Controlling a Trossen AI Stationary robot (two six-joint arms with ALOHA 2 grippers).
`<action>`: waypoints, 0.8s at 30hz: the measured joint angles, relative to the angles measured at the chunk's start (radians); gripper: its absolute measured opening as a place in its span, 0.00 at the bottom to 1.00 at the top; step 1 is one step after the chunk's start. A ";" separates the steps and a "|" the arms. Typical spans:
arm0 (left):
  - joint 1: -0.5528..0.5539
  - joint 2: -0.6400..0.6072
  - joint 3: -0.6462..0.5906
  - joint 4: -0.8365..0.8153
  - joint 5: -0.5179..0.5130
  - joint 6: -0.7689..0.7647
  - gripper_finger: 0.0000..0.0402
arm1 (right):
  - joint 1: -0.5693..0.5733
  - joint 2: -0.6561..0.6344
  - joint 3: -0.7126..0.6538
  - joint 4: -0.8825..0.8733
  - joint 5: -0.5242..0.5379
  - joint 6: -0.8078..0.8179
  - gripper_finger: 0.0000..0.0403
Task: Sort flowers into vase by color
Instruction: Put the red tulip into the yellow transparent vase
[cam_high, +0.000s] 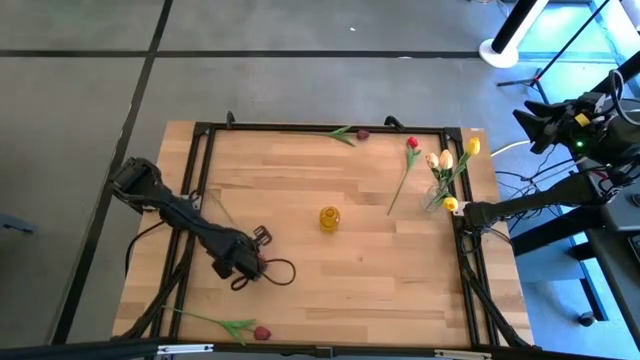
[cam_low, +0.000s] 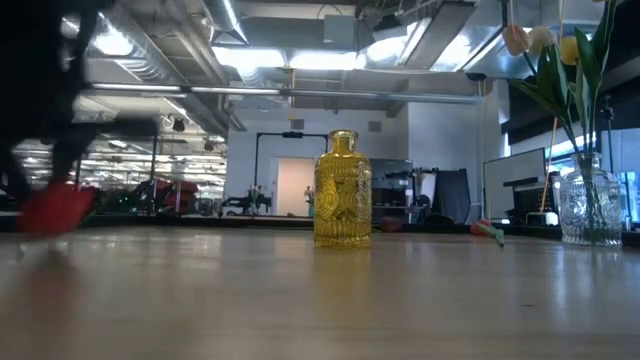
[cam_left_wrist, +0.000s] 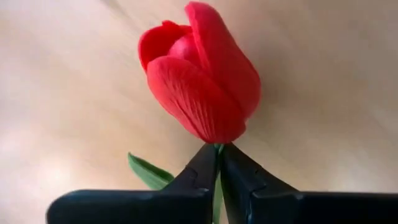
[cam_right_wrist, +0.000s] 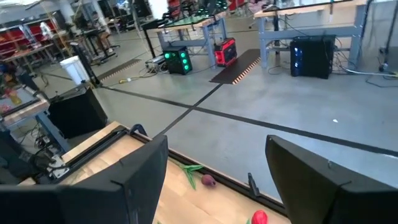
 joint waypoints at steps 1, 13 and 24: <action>-0.002 -0.005 0.027 -0.001 -0.041 -0.010 0.02 | 0.000 0.002 0.000 0.007 -0.008 -0.016 0.67; 0.166 -0.128 0.431 -0.043 -0.506 -0.361 0.00 | 0.000 0.093 0.000 0.178 -0.057 -0.225 0.67; 0.190 -0.209 0.452 -0.056 -0.304 -0.378 0.01 | 0.000 0.106 0.000 0.176 -0.111 -0.202 0.67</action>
